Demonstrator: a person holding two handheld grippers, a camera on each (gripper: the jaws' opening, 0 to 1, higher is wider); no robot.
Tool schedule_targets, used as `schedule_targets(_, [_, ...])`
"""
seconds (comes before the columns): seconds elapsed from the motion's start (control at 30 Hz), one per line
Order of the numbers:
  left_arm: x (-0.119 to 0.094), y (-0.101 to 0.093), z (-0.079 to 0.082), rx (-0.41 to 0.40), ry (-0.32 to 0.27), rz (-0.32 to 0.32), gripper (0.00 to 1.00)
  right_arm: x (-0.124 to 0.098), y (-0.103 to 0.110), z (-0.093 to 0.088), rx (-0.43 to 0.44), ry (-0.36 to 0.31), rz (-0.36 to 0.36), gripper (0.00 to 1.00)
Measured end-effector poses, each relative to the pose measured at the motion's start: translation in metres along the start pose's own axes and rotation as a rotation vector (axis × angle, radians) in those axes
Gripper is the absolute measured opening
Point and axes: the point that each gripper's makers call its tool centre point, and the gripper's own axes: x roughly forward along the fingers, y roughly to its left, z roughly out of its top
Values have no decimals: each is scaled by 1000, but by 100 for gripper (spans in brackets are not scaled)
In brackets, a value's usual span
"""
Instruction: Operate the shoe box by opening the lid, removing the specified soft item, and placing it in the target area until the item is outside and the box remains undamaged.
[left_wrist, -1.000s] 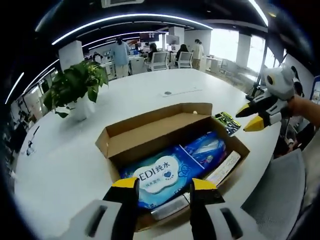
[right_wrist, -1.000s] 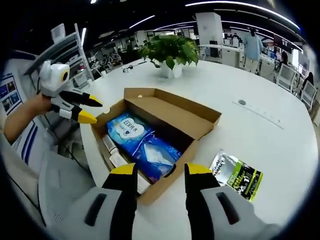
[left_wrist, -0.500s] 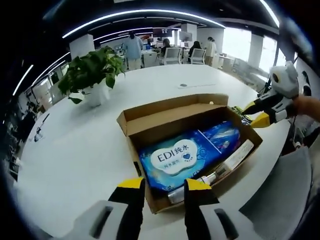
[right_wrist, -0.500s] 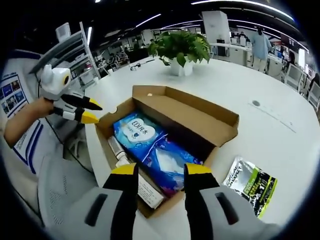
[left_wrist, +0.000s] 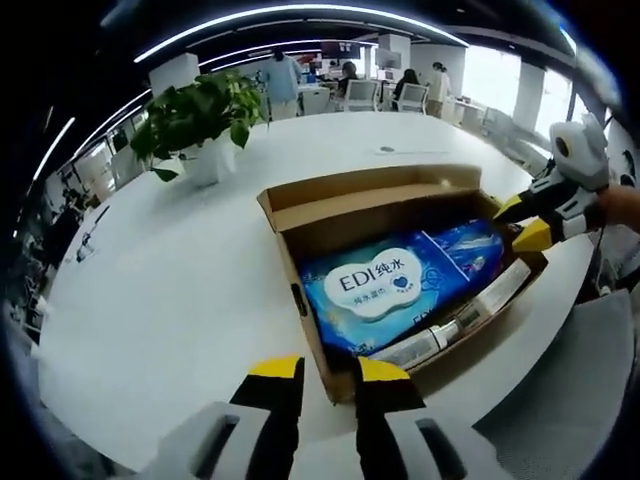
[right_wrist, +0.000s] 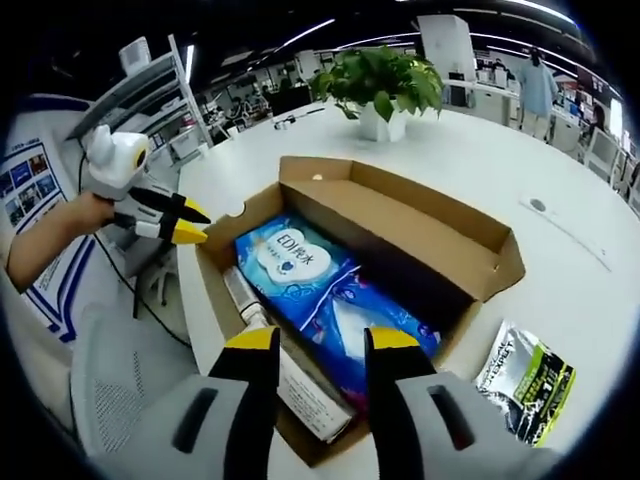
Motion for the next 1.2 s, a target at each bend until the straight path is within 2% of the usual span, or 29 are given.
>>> schedule_targets(0.17, [4,3,-8,-31,29,0,12,9,3,-1,4,11,15,30])
schedule_targets(0.33, [6,1,-7,-65,26,-20,7,18,6,-1,4,23,30,29])
schedule_targets(0.57, [7,1,-8,-101,26,-29,7,32,11,5,19,17,50,28])
schedule_targets(0.97, [9,2,-9,-104,26,-29,7,53,17,13,14,30,77,27])
schedule_targets(1.2, [9,2,-10,-105,26,-31,7,63,13,17,33,32,74,28])
